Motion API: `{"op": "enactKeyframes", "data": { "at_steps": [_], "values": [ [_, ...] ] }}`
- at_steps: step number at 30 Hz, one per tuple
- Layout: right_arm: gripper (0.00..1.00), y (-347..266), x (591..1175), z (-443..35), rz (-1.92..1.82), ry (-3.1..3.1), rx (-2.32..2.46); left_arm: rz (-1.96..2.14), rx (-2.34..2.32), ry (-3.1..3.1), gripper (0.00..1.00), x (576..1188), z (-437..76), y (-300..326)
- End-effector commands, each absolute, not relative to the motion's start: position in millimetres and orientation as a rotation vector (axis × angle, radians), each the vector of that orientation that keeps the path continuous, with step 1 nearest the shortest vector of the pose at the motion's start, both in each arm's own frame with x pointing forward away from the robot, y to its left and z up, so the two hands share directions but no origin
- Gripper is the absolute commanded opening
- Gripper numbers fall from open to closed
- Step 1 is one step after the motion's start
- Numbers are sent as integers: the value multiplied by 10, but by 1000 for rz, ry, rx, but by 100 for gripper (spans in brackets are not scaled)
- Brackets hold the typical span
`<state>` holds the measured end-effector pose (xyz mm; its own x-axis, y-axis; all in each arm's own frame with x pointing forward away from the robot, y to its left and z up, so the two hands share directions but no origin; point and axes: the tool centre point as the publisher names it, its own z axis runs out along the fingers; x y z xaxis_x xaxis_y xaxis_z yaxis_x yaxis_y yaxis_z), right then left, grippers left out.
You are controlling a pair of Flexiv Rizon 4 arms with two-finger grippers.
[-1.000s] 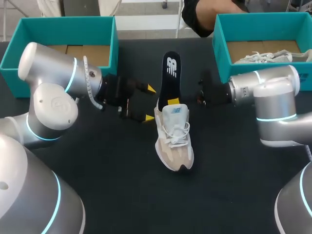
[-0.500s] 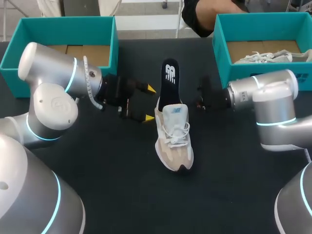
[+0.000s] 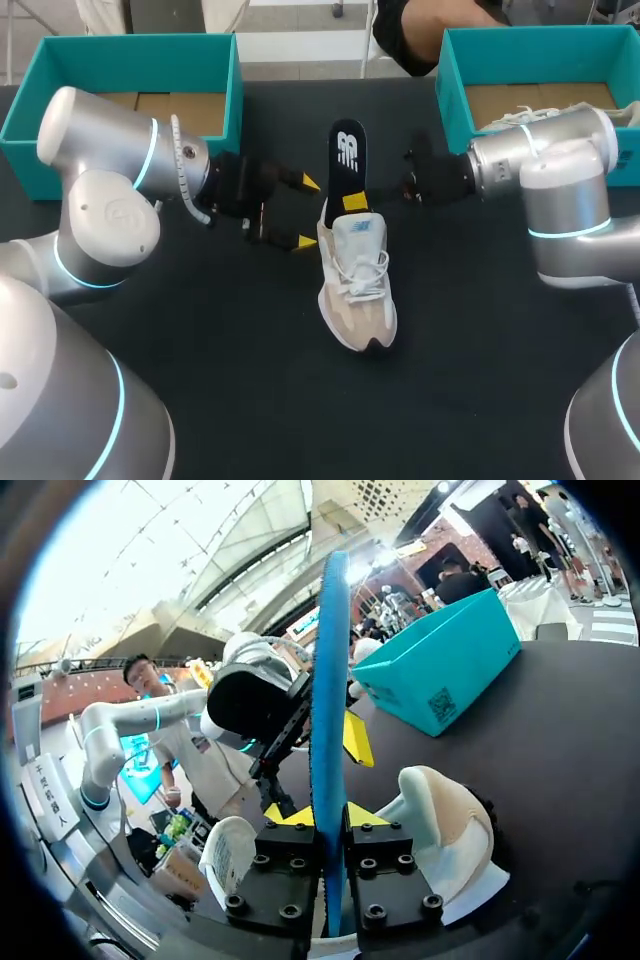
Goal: Take the shoe out of the shoebox, open the shoe tongue, remove and reinsert the insole, then place the shoe into the shoebox
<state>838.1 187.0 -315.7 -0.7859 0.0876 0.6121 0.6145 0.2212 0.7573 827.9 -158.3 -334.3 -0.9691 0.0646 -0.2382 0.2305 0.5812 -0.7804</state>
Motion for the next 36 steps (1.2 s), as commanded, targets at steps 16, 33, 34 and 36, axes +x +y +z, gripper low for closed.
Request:
{"op": "enactKeyframes", "data": {
  "at_steps": [16,33,34,36],
  "values": [
    [0,1880,8110,-3506,-1462,-1934,-689,-1332,248,2629,100,8281,-3344,-1593],
    [18,1833,8369,-3213,-1442,-2060,-651,-1332,248,2629,100,8281,-3344,-1593],
    [18,1834,8395,-3215,-1443,-2062,-645,-1332,248,2629,100,8281,-3344,-1593],
    [16,1843,8445,-3225,-1438,-2061,-635,-1332,248,2629,100,8281,-3344,-1593]
  ]
}}
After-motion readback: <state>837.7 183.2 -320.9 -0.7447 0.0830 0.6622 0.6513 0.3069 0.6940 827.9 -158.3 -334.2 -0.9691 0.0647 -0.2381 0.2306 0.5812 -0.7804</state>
